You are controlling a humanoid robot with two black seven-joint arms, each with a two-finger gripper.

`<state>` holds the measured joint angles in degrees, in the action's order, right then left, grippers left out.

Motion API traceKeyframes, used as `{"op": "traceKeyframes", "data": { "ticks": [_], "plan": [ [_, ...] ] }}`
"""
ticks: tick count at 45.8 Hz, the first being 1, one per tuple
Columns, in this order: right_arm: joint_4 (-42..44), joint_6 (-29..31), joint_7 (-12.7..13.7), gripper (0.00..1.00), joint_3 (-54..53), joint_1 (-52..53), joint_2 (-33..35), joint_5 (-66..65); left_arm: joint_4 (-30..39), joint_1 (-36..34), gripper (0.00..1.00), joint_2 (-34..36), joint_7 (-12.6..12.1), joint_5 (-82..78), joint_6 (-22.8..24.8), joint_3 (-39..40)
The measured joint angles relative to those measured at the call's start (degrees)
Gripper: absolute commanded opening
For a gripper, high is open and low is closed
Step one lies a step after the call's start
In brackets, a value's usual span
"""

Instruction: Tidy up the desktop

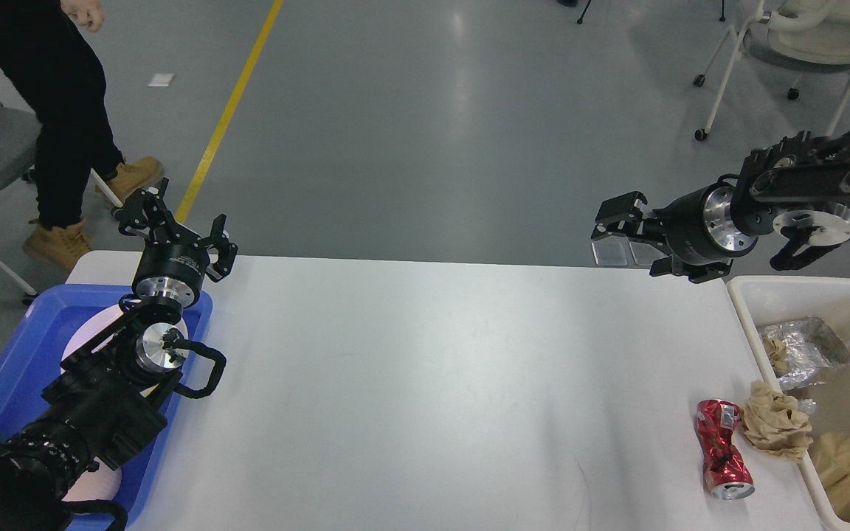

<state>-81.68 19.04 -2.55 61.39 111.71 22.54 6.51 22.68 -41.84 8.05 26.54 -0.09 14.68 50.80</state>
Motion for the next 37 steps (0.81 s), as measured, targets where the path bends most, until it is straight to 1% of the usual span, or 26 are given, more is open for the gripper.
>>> {"op": "traceKeyframes", "data": {
  "ticks": [6,13,20,28,32,37],
  "plan": [
    [-3.1,-0.8,0.0,1.0,1.2,0.8,-1.2,0.2,0.0,0.0,0.97,0.0,0.0,0.0,0.0,0.0],
    [0.0,-3.8,0.0,1.0,6.1,-2.9,-0.9,-0.6,0.0,0.0,0.97,0.0,0.0,0.0,0.0,0.0],
    [8.2,-7.1,-0.1,1.0,9.8,-13.5,2.6,-3.8,0.0,0.0,0.97,0.0,0.0,0.0,0.0,0.0],
    [23.2,-11.2,-0.2,1.0,10.0,-29.3,4.7,-5.3,0.0,0.0,0.97,0.0,0.0,0.0,0.0,0.0],
    [27.5,-11.6,-0.5,1.0,9.8,-32.8,4.9,-5.3,0.0,0.0,0.97,0.0,0.0,0.0,0.0,0.0],
    [30.2,-11.7,-0.7,1.0,9.6,-35.7,4.9,-5.2,0.0,0.0,0.97,0.0,0.0,0.0,0.0,0.0]
  ]
}}
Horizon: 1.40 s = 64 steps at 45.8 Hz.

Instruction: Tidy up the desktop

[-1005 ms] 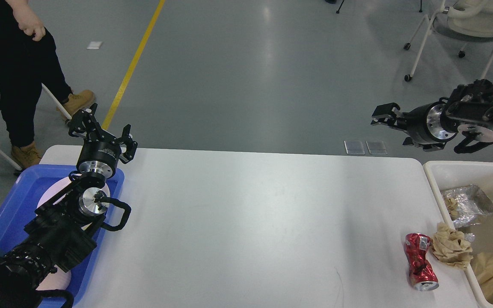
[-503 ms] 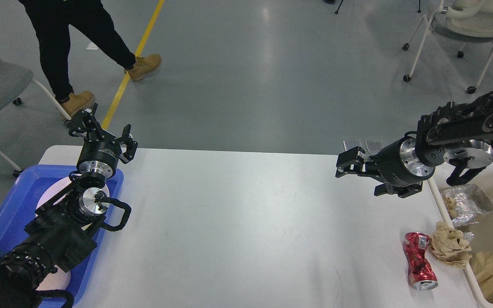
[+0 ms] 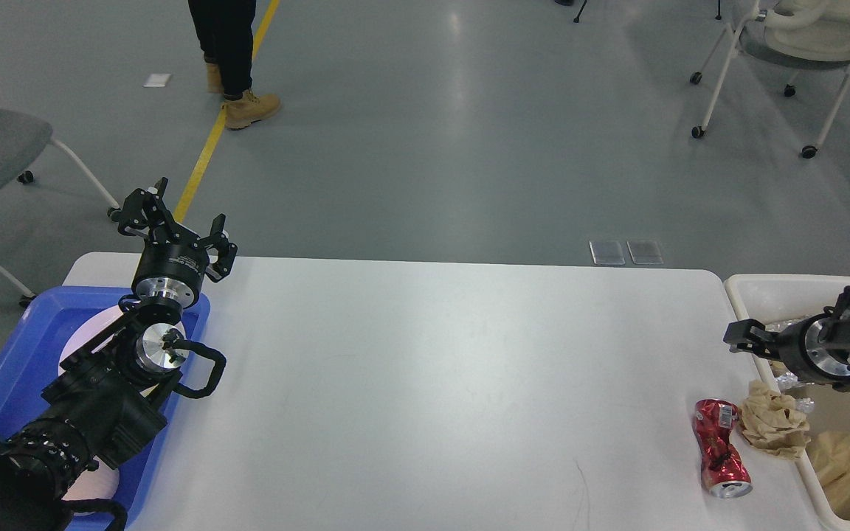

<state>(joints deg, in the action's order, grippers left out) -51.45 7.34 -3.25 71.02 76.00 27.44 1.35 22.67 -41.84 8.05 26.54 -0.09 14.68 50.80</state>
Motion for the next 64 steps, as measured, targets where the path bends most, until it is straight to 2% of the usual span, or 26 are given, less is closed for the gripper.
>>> {"op": "traceKeyframes", "data": {
  "ticks": [15,39,41,42,44,45,47,48,50,56,64],
  "plan": [
    [9.7,-0.5,-0.1,1.0,-0.2,-12.2,-0.9,1.1,0.0,0.0,0.97,0.0,0.0,0.0,0.0,0.0],
    [7.7,-0.1,0.0,1.0,-4.0,-15.1,-0.4,3.6,0.0,0.0,0.97,0.0,0.0,0.0,0.0,0.0],
    [7.3,-0.2,0.0,0.93,-4.0,-15.2,-0.3,3.6,0.0,0.0,0.97,0.0,0.0,0.0,0.0,0.0],
    [7.2,-0.2,-0.1,0.85,-4.0,-15.2,-0.3,3.6,0.0,0.0,0.97,0.0,0.0,0.0,0.0,0.0],
    [6.9,-0.4,-0.4,0.6,-4.0,-15.2,-0.2,3.6,0.0,0.0,0.97,0.0,0.0,0.0,0.0,0.0],
    [6.8,-0.5,-0.6,0.53,-4.0,-15.2,-0.2,3.6,0.0,0.0,0.97,0.0,0.0,0.0,0.0,0.0],
    [6.6,-0.7,-1.4,0.46,-3.9,-15.2,-0.1,3.6,0.0,0.0,0.97,0.0,0.0,0.0,0.0,0.0],
    [6.5,-1.0,-1.9,0.36,-3.8,-15.2,-0.1,3.6,0.0,0.0,0.97,0.0,0.0,0.0,0.0,0.0],
    [6.4,-1.5,-2.9,0.0,-3.5,-15.2,0.1,3.6,0.0,0.0,0.97,0.0,0.0,0.0,0.0,0.0],
    [5.4,-3.4,-5.3,0.0,-2.9,-15.0,0.3,3.1,0.0,0.0,0.97,0.0,0.0,0.0,0.0,0.0],
    [4.3,-6.7,-5.6,0.0,-2.8,-14.7,0.3,3.0,0.0,0.0,0.97,0.0,0.0,0.0,0.0,0.0]
  ]
}}
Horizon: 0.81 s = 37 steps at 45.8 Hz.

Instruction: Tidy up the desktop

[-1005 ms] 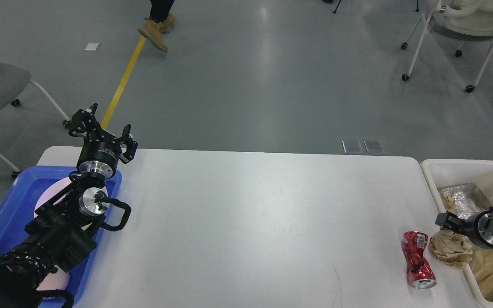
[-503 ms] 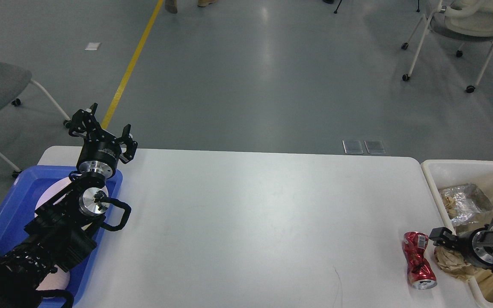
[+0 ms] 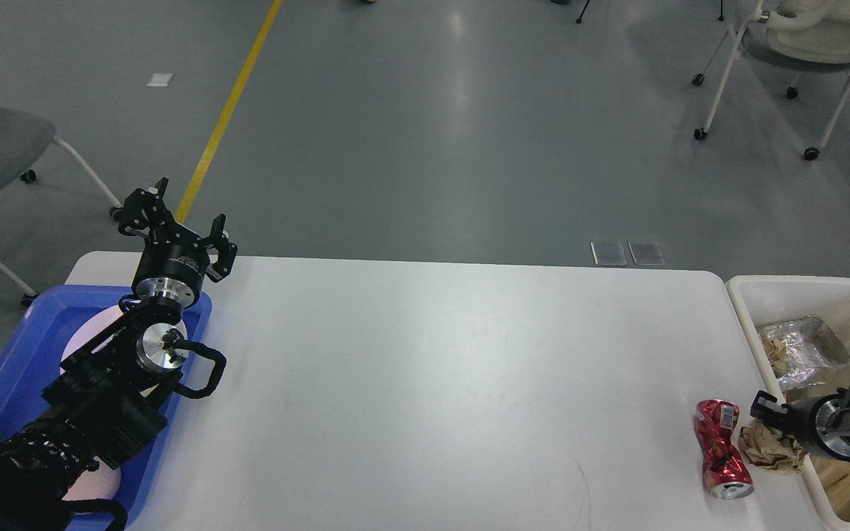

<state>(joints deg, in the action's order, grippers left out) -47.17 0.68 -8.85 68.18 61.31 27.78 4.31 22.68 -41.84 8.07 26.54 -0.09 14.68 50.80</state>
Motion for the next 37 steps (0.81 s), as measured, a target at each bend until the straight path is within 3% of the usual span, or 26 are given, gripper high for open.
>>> {"op": "traceKeyframes", "data": {
  "ticks": [13,20,24,30,37],
  "plan": [
    [-0.2,-0.3,0.0,0.0,0.2,1.7,2.3,-0.1,0.0,0.0,0.97,0.0,0.0,0.0,0.0,0.0],
    [-2.5,1.3,0.0,0.0,0.7,8.6,7.1,-1.0,0.0,0.0,0.97,0.0,0.0,0.0,0.0,0.0],
    [-6.0,5.6,0.0,0.0,1.0,17.4,9.4,-3.4,0.0,0.0,0.97,0.0,0.0,0.0,0.0,0.0],
    [-13.3,16.7,0.0,0.0,1.1,34.7,9.9,-6.4,0.0,0.0,0.97,0.0,0.0,0.0,0.0,0.0],
    [-23.8,23.8,0.3,0.0,1.0,52.0,3.8,-6.8,0.0,0.0,0.97,0.0,0.0,0.0,0.0,0.0]
  ]
}}
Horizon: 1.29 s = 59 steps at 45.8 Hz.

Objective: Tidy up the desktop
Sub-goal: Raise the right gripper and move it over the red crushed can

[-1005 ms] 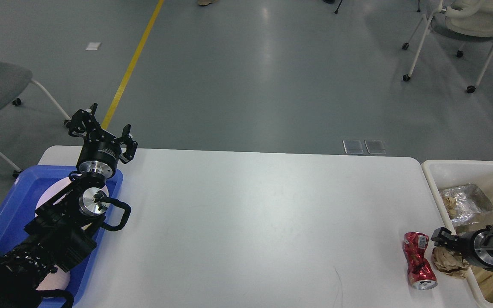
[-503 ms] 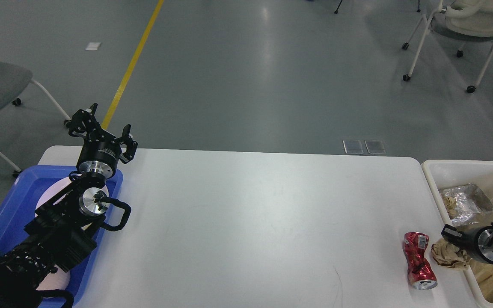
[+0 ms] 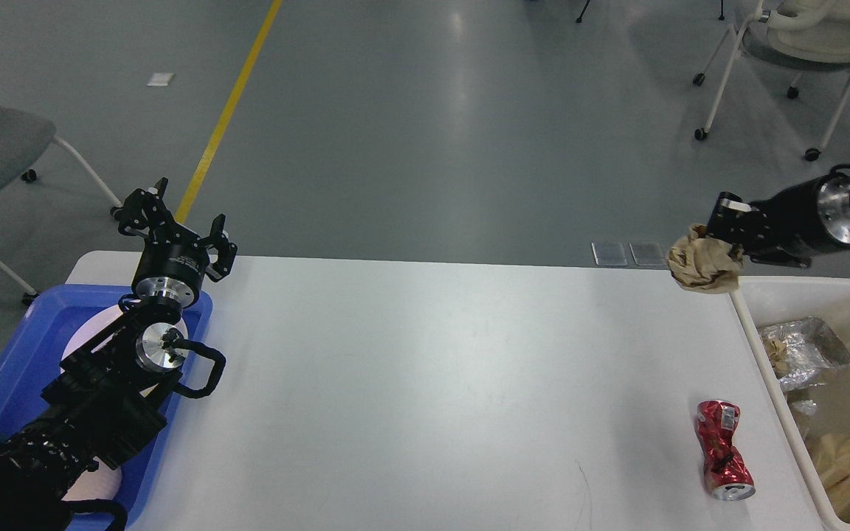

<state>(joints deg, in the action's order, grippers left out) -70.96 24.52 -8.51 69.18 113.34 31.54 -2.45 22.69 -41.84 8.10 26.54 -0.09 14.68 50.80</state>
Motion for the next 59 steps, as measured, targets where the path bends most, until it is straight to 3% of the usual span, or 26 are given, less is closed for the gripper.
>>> {"op": "traceKeyframes", "data": {
  "ticks": [12,22,37,45,50,51,52,53,54,59],
  "plan": [
    [-17.7,0.2,0.1,0.0,-0.6,15.1,-13.2,0.4,0.0,0.0,0.97,0.0,0.0,0.0,0.0,0.0],
    [-14.6,-5.9,0.4,0.0,5.1,10.0,-12.9,0.8,0.0,0.0,0.97,-0.1,0.0,0.0,0.0,0.0],
    [21.6,-10.1,0.5,0.0,9.2,-25.2,-0.4,1.1,0.0,0.0,0.97,0.0,0.0,0.0,0.0,0.0],
    [39.2,-16.2,1.0,0.0,6.0,-45.7,1.1,6.9,0.0,0.0,0.97,0.0,0.0,0.0,0.0,0.0],
    [53.8,-19.9,3.5,0.0,2.8,-60.1,0.3,15.1,0.0,0.0,0.97,0.0,0.0,0.0,0.0,0.0],
    [56.5,-20.2,4.3,0.03,2.2,-62.6,-0.1,16.5,0.0,0.0,0.97,0.0,0.0,0.0,0.0,0.0],
    [59.1,-20.4,5.2,0.25,1.5,-64.8,-0.6,17.7,0.0,0.0,0.97,0.0,0.0,0.0,0.0,0.0],
    [62.0,-20.7,6.2,0.67,0.7,-67.2,-1.2,19.0,0.0,0.0,0.97,0.0,0.0,0.0,0.0,0.0],
    [64.1,-20.8,7.0,1.0,0.0,-68.9,-1.8,19.8,0.0,0.0,0.97,-0.1,0.0,0.0,0.0,0.0],
    [69.7,-21.0,9.2,1.0,-4.0,-73.8,-3.4,21.5,0.0,0.0,0.97,-0.1,0.0,0.0,0.0,0.0]
  ]
}}
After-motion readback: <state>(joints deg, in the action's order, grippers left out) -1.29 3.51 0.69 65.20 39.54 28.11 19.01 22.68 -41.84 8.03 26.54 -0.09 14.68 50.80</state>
